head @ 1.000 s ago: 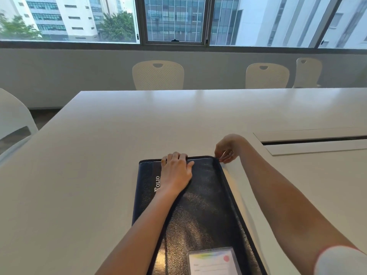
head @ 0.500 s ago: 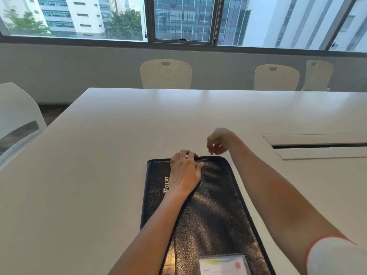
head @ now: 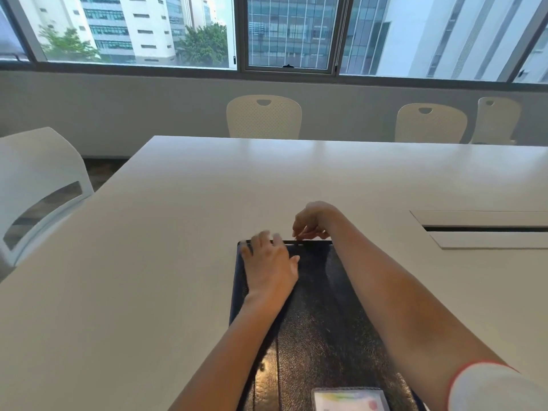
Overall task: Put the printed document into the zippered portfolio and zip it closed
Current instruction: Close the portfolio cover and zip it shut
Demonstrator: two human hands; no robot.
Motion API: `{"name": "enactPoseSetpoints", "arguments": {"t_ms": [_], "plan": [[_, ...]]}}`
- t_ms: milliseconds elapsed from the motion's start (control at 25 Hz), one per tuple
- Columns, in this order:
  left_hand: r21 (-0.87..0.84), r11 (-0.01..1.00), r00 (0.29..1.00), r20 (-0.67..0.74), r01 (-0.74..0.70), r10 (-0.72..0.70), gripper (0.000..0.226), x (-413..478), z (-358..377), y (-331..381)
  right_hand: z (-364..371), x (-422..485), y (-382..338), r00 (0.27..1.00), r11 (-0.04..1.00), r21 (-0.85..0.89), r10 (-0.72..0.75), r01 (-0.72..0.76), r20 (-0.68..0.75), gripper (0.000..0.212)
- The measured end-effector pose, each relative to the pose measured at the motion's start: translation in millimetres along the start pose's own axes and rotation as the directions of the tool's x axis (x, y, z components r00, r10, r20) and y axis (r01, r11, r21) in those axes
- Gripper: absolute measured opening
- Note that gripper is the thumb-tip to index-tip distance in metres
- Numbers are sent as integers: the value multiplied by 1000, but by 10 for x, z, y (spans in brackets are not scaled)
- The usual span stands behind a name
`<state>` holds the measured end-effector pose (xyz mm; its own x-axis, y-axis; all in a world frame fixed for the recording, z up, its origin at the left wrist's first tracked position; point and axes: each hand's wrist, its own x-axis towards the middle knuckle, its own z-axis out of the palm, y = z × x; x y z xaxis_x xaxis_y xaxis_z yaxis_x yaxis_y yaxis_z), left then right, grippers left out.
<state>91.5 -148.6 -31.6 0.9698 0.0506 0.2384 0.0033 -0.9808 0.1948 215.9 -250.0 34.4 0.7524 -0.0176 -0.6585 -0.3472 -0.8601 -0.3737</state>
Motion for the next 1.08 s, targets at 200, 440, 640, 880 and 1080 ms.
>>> {"name": "enactPoseSetpoints", "arguments": {"t_ms": [200,440,640,880,1080], "plan": [[38,961,942,191,273,-275,85,-51,-203,-407,98,112,-33,1000,998,-64,14,-16,-22,20],[-35,961,946,189,275,-264,77,-76,-171,-466,183,288,-101,988,978,-172,95,-115,-122,15],[-46,966,961,124,255,-248,74,-91,-122,-500,395,195,-383,945,982,-190,-81,21,-315,8],[-108,974,978,77,199,-192,51,-132,-69,-561,924,44,-841,855,953,-82,-299,292,-424,5],[-100,979,982,84,175,-167,58,-180,-56,-628,963,-56,-696,821,928,53,-299,369,-486,6]]}}
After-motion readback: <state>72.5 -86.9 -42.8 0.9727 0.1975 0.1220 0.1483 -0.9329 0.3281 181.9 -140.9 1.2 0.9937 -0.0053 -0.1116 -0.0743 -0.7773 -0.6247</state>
